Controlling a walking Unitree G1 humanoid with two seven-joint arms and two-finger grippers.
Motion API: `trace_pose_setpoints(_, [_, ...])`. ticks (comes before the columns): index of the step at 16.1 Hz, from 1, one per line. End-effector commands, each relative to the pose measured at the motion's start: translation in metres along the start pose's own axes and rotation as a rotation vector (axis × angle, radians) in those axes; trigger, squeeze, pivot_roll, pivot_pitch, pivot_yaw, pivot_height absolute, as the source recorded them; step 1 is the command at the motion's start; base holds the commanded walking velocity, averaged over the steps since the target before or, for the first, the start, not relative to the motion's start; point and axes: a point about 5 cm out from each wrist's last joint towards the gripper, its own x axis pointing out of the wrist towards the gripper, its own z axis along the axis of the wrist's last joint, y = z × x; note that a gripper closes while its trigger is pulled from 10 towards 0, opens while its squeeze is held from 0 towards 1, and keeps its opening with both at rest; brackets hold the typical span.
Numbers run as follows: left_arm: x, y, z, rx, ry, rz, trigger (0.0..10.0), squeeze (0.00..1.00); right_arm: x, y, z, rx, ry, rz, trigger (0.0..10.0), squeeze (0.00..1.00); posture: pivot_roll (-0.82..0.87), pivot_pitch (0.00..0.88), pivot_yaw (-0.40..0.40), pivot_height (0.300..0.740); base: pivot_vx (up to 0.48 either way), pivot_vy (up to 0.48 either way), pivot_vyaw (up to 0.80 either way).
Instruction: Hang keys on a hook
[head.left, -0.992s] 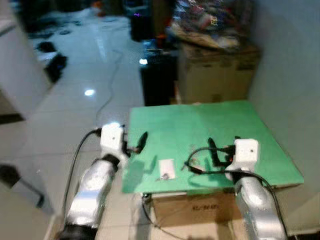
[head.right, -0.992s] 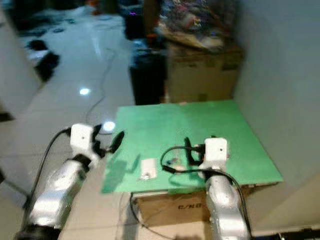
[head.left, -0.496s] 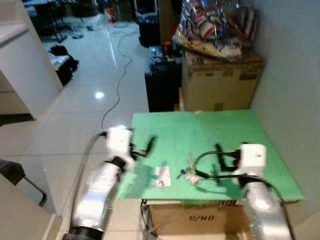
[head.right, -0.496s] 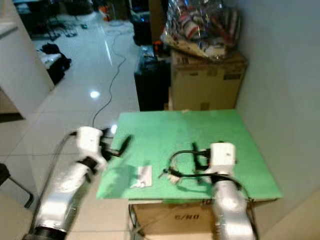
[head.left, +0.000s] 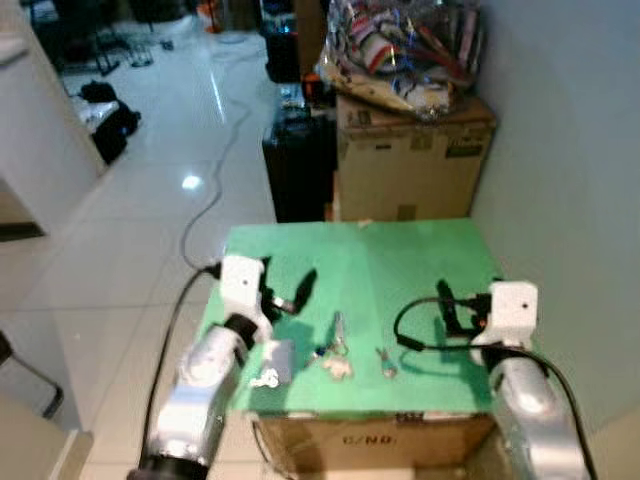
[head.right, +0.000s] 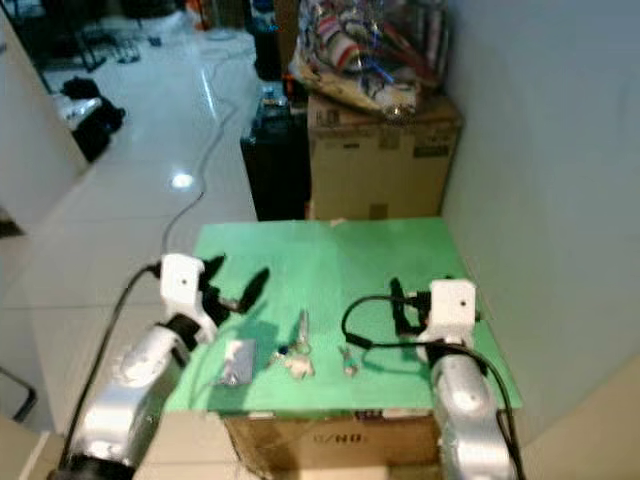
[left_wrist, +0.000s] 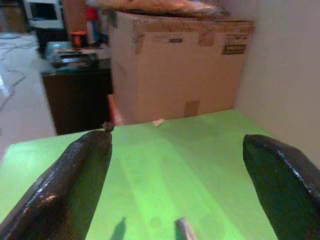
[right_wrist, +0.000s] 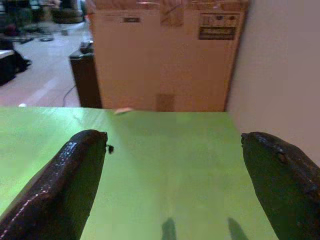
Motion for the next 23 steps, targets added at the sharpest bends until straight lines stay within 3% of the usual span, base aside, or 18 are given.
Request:
trace_pose_setpoints(1, [-0.004, 0.009, 0.0, 0.005, 0.006, 0.035, 10.0, 0.0, 0.002, 0.011, -0.005, -0.003, 0.034, 0.043, 10.0, 0.0, -0.09, 0.0, 0.084, 0.74, 0.0, 0.0, 0.0])
trace_pose_setpoints(3, [-0.004, 0.009, 0.0, 0.006, 0.009, 0.036, 10.0, 0.0, 0.003, 0.015, -0.012, -0.006, 0.089, 0.071, 10.0, 0.0, -0.09, 0.0, 0.087, 0.74, 0.0, 0.0, 0.0])
trace_pose_setpoints(6, [-0.003, 0.012, 0.0, 0.035, 0.022, 0.046, 10.0, 0.0, 0.002, 0.017, -0.013, -0.008, 0.083, 0.079, 10.0, 0.0, -0.09, 0.0, 0.091, 0.74, 0.0, 0.0, 0.0])
trace_pose_setpoints(8, [-0.002, 0.015, -0.006, 0.066, 0.053, 0.069, 10.0, 0.0, 0.002, 0.024, -0.019, -0.092, 0.138, 0.144, 10.0, 0.0, -0.09, 0.0, 0.102, 0.74, 0.0, 0.0, 0.0])
trace_pose_setpoints(13, [0.002, 0.02, -0.006, 0.058, 0.063, 0.064, 10.0, 0.0, 0.008, 0.027, -0.012, -0.035, 0.098, 0.127, 10.0, 0.0, -0.1, 0.0, 0.119, 0.74, 0.0, 0.0, 0.0])
trace_pose_setpoints(16, [0.005, 0.016, -0.006, 0.067, 0.055, 0.041, 10.0, 0.0, 0.007, 0.025, -0.012, -0.039, 0.092, 0.114, 10.0, 0.0, -0.1, 0.0, 0.123, 0.74, 0.0, 0.416, 0.0])
trace_pose_setpoints(23, [0.006, 0.024, -0.003, 0.08, 0.06, 0.036, 10.0, 0.0, 0.007, 0.026, -0.01, -0.029, 0.08, 0.092, 10.0, 0.0, -0.1, 0.0, 0.143, 0.74, 0.0, 0.0, 0.0])
